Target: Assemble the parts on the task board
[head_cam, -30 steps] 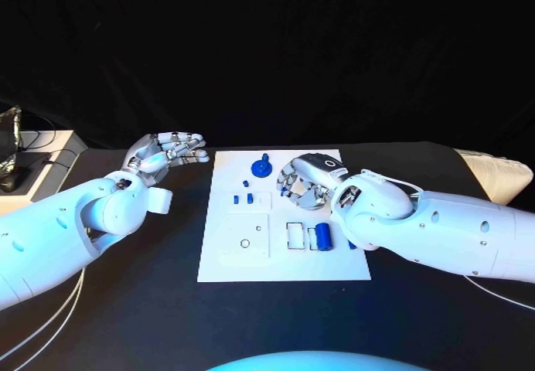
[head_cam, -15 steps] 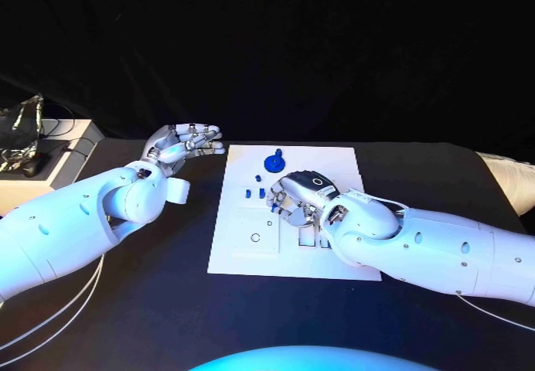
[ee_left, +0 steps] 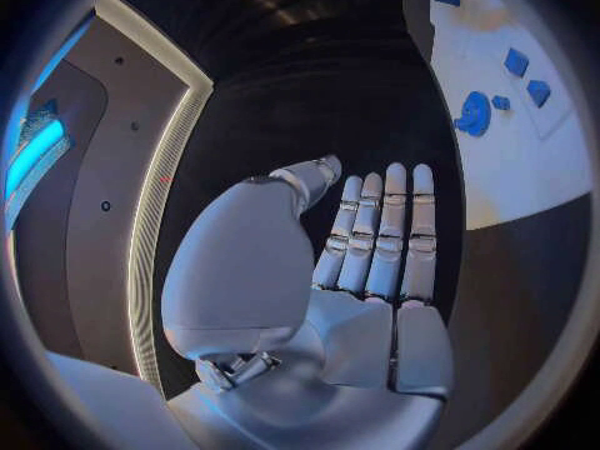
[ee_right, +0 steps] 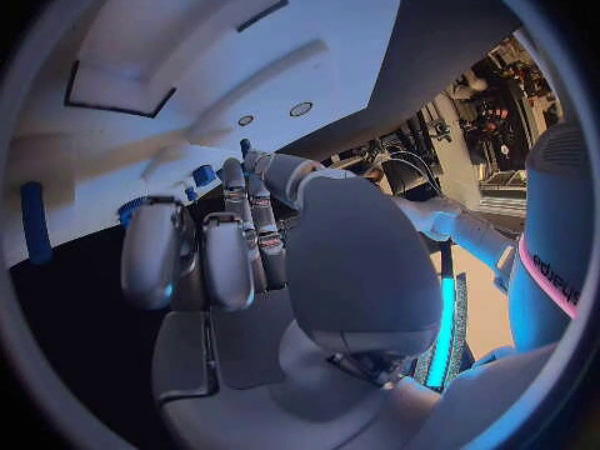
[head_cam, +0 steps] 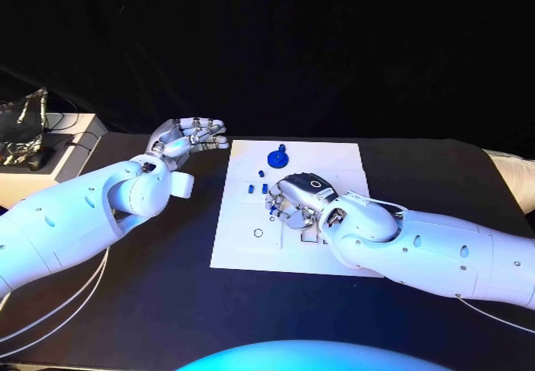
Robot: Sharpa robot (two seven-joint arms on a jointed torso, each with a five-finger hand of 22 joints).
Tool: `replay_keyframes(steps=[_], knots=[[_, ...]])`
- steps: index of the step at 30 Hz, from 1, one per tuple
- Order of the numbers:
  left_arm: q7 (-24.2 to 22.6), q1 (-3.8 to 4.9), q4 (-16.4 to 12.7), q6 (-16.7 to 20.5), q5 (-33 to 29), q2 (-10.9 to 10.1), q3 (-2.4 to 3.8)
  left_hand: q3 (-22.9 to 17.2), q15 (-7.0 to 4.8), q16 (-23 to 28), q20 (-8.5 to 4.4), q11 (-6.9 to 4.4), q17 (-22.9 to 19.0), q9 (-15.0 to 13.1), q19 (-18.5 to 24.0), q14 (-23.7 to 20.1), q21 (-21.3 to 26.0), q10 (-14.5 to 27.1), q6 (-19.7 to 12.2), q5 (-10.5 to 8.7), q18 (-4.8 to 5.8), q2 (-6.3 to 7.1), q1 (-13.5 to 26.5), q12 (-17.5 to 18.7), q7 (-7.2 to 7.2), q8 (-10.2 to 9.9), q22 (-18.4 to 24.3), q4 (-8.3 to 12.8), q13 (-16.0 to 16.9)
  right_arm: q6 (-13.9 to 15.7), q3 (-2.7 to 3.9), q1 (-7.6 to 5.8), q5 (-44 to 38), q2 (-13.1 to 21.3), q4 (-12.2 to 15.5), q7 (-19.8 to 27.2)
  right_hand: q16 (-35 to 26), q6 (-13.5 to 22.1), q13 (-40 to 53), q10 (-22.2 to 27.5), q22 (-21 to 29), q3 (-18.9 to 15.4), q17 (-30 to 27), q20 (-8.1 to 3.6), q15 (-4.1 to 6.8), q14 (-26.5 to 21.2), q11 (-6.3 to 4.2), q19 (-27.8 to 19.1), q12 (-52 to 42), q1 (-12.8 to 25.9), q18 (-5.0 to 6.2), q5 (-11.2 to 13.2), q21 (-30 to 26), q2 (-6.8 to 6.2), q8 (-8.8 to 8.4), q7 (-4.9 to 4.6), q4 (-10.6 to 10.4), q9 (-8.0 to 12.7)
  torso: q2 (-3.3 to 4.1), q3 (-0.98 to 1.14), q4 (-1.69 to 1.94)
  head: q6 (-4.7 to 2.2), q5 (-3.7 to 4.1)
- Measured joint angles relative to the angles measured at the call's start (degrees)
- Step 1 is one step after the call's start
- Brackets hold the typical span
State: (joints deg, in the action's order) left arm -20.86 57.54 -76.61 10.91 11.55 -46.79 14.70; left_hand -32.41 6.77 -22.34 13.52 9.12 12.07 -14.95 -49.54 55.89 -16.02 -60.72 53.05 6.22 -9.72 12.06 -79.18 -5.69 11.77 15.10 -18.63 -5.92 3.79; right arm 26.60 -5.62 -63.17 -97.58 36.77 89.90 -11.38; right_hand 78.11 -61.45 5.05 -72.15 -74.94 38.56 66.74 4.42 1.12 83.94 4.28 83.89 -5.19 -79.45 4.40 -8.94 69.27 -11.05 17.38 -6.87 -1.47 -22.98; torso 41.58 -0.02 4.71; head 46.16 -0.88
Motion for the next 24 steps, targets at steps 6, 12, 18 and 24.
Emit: replay_keyframes(steps=[6,12,18,24], knots=[[0.02,0.0,0.01,0.01,-0.02,-0.03,0.0,0.0,0.0,0.21,0.0,0.0,0.02,0.0,0.0,0.0,0.0,0.0,0.0,0.0,0.0,0.0,0.0,0.0,0.0,0.0,0.0,0.0,0.0,-0.53,-0.1,0.06,-0.37,0.06,0.02,0.04,0.0,0.08,0.0,0.0,0.0,0.0,0.0,0.0,0.0,0.0,0.0,0.0,0.0,0.06,0.0,0.0,0.0,-0.06,-0.01,0.08,0.0,0.0,-0.02,0.04,-0.04,0.23,-0.18],[0.04,0.0,0.01,0.01,-0.03,-0.09,0.0,0.0,0.0,0.21,0.0,0.0,0.02,0.06,0.0,0.0,0.0,0.0,0.0,0.0,0.0,0.0,0.0,0.0,0.0,0.0,0.08,0.0,0.0,-1.06,-0.18,0.18,-0.66,0.14,-0.01,0.11,0.0,0.09,-0.01,0.0,0.01,0.0,0.0,0.0,0.0,0.0,0.0,0.0,0.01,0.05,0.0,0.01,0.0,-0.05,-0.02,0.09,0.0,0.01,-0.02,0.03,-0.04,0.47,-0.27],[0.06,0.0,0.01,0.01,-0.03,-0.15,0.0,0.0,0.0,0.21,0.0,0.0,0.04,0.06,0.0,0.0,0.0,0.0,0.0,0.0,0.0,0.0,0.0,0.0,0.0,0.0,0.08,0.0,0.0,-1.45,-0.24,0.42,-1.01,0.0,-0.28,0.17,0.0,0.1,-0.04,0.0,0.01,0.0,0.0,0.0,0.0,0.0,0.0,0.0,0.02,0.04,0.0,0.09,0.01,-0.04,-0.13,0.09,0.0,0.0,-0.05,0.01,0.0,0.75,-0.38],[0.09,0.0,0.03,0.0,-0.03,-0.22,0.0,0.0,0.0,0.21,0.0,0.0,0.08,0.06,0.0,0.0,0.0,0.0,0.0,0.0,0.0,0.0,0.0,0.0,0.0,0.0,0.08,0.0,0.0,-1.72,-0.27,0.55,-1.43,-0.09,-0.44,0.23,0.0,0.11,-0.09,-0.01,0.01,-0.01,0.01,-0.22,0.0,0.0,0.0,0.22,0.04,-0.04,0.0,0.11,0.01,0.03,-0.2,0.1,0.0,-0.04,-0.05,-0.02,0.03,0.91,-0.42]])
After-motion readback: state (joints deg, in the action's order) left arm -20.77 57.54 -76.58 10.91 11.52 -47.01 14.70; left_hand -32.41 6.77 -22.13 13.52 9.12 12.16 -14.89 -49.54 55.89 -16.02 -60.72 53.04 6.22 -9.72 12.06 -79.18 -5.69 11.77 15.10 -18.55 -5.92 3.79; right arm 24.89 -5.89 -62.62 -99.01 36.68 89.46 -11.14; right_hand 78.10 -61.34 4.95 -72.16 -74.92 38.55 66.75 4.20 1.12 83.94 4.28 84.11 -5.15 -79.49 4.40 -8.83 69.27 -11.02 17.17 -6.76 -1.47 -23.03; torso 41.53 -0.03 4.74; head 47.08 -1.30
